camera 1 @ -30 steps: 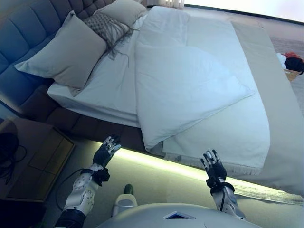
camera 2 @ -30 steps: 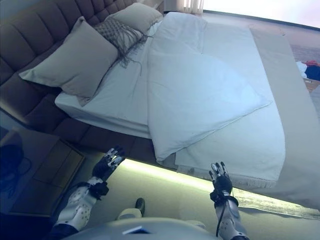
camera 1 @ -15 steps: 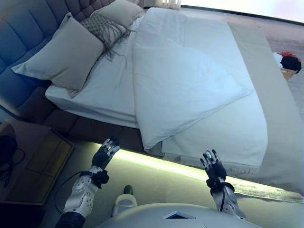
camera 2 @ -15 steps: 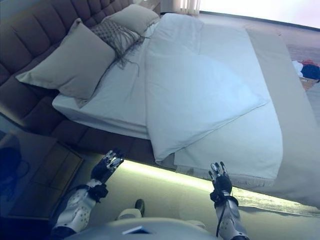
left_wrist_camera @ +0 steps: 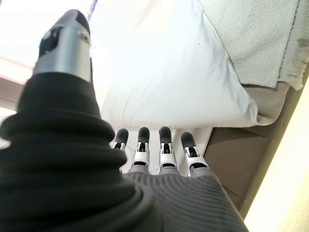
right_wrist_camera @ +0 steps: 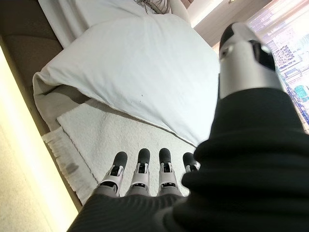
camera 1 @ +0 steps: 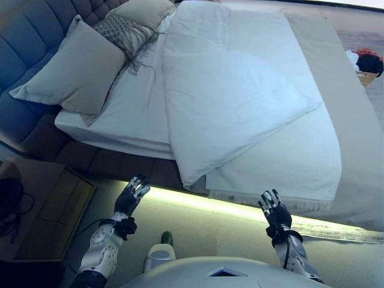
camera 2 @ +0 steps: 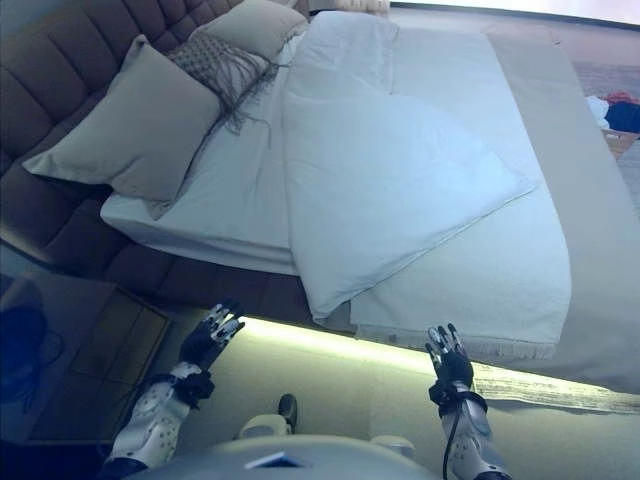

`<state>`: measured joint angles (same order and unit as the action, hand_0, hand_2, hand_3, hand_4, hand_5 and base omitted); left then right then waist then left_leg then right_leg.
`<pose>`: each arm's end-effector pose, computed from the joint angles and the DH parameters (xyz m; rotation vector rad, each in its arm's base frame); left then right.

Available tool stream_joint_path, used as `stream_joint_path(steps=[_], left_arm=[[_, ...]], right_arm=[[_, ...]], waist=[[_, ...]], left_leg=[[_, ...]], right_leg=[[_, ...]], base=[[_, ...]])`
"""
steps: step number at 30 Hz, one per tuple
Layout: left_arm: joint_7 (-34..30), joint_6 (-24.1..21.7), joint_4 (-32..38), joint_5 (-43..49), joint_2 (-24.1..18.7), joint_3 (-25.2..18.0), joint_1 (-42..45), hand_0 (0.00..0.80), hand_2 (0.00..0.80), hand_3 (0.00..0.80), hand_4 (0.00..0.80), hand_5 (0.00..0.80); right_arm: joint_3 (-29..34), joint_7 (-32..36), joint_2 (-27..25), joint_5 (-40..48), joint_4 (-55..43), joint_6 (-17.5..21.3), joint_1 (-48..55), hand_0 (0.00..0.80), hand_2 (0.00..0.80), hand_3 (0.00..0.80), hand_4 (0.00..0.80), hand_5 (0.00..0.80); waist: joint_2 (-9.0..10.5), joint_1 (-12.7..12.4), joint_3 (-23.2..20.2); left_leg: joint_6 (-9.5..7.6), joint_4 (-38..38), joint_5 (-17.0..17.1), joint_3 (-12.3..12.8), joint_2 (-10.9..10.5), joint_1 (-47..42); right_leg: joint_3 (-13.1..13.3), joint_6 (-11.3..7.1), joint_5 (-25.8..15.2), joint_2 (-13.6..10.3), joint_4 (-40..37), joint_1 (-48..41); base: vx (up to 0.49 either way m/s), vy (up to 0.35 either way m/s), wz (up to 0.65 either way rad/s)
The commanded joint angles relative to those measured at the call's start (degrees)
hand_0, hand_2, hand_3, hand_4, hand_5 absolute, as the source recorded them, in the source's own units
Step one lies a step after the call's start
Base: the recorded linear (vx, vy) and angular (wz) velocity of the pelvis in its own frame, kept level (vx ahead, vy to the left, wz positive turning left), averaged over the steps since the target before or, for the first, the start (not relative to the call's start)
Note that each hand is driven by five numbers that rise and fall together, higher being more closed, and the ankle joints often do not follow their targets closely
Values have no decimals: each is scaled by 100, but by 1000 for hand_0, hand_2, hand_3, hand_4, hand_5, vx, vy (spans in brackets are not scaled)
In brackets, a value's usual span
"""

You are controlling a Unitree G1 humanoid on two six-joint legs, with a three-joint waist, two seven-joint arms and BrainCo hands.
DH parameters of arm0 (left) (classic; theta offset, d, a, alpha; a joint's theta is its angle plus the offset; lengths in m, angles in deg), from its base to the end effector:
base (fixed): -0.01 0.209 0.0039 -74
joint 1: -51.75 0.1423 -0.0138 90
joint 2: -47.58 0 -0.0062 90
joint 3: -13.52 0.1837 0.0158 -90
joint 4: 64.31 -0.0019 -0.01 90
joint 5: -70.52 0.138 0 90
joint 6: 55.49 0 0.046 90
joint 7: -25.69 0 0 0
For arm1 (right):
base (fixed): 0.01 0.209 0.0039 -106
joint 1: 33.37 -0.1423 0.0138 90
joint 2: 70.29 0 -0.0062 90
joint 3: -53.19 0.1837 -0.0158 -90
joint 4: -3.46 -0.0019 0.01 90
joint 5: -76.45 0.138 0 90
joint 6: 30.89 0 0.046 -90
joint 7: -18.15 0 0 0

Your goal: Make the bed neatly

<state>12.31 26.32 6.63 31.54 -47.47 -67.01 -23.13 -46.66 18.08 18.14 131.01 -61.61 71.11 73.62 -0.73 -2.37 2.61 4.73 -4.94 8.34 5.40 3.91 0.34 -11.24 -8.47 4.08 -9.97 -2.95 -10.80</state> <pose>0.1151 0.2231 -0.0414 -0.3335 0.4341 -0.0758 0.0935 -0.2173 -0.0606 0.5609 0.5077 -0.3442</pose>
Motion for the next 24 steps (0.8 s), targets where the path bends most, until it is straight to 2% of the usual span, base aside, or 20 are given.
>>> stream_joint_path(steps=[1,3,5,7,9,11,13,14,15,16,18,20,24], left_arm=[[121,-202,267,167,-152,-432,-392,0,0,0,0,0],[93,-174,177,211,-205,-406,-556,0,0,0,0,0],[17,-150,76,369,-223,-326,-742,0,0,0,0,0],[-41,-157,19,462,-200,-209,-886,0,0,0,0,0],[-17,-51,84,453,-201,-200,-927,0,0,0,0,0],[53,-22,133,364,-227,-244,-889,0,0,0,0,0],[133,-74,125,298,-230,-244,-891,0,0,0,0,0],[152,-92,117,287,-229,-239,-899,0,0,0,0,0],[184,-166,33,197,-246,-211,-986,0,0,0,0,0],[148,-167,14,162,-252,-229,-1009,0,0,0,0,0],[46,-179,-19,129,-263,-309,-974,0,0,0,0,0],[-32,-186,-60,111,-259,-355,-914,0,0,0,0,0],[-90,-133,-23,265,-214,-401,-681,0,0,0,0,0]], right_arm=[[96,101,202,-139,-463,193,-390,0,0,0,0,0],[74,10,308,-123,-480,334,-469,0,0,0,0,0],[48,-111,407,-87,-449,488,-488,0,0,0,0,0],[4,-218,440,-32,-490,528,-464,0,0,0,0,0],[-42,-175,445,29,-506,479,-440,0,0,0,0,0],[-85,-24,464,-63,-462,419,-443,0,0,0,0,0],[-136,25,445,-130,-444,374,-519,0,0,0,0,0],[-141,21,442,-134,-439,365,-545,0,0,0,0,0],[-135,0,426,-109,-334,353,-714,0,0,0,0,0],[-113,6,409,-83,-232,352,-810,0,0,0,0,0],[-52,30,428,-145,-161,280,-870,0,0,0,0,0],[-30,107,415,-162,-152,251,-790,0,0,0,0,0],[137,357,448,-163,-86,182,-427,0,0,0,0,0]], waist=[[90,10,121],[60,1,173],[-32,-27,180],[-155,-23,214],[-242,-27,242],[-224,-6,264],[-104,56,281],[-73,70,308],[54,134,344],[129,154,359],[214,192,388],[254,218,383],[409,201,285]], left_leg=[[-636,917,-1213,-91,-423,-278],[-802,954,-1231,-204,-574,-229],[-970,989,-1221,-353,-715,-168],[-1071,1075,-1242,-461,-816,-163],[-1120,1130,-1284,-458,-885,-203],[-1094,1154,-1368,-395,-949,-295],[-1010,1225,-1524,-333,-993,-380],[-992,1252,-1589,-325,-1003,-420],[-948,1330,-1801,-325,-1053,-448],[-927,1362,-1946,-347,-1076,-489],[-912,1372,-2158,-368,-1030,-613],[-924,1370,-2268,-431,-952,-709],[-854,1511,-2402,-599,-773,-807]], right_leg=[[178,49,-488,-235,942,971],[245,87,-587,-412,1518,1180],[243,190,-668,-621,2440,1425],[247,315,-765,-775,3493,1787],[196,406,-760,-830,4071,2059],[116,355,-973,-795,3752,2192],[60,283,-1150,-670,2669,2224],[64,254,-1189,-652,2414,2223],[131,119,-1432,-666,1512,2317],[204,2,-1656,-691,948,2350],[305,-159,-2019,-701,222,2405],[363,-195,-2094,-650,25,2451],[445,-266,-1981,-656,267,2318]], base=[[-6,176,1],[3,181,4],[32,249,15],[45,281,40],[83,201,51],[159,19,16],[200,-125,-8],[236,-198,-3],[270,-216,-8],[318,-248,-3],[302,-212,2],[315,-207,-2],[372,-301,26]])
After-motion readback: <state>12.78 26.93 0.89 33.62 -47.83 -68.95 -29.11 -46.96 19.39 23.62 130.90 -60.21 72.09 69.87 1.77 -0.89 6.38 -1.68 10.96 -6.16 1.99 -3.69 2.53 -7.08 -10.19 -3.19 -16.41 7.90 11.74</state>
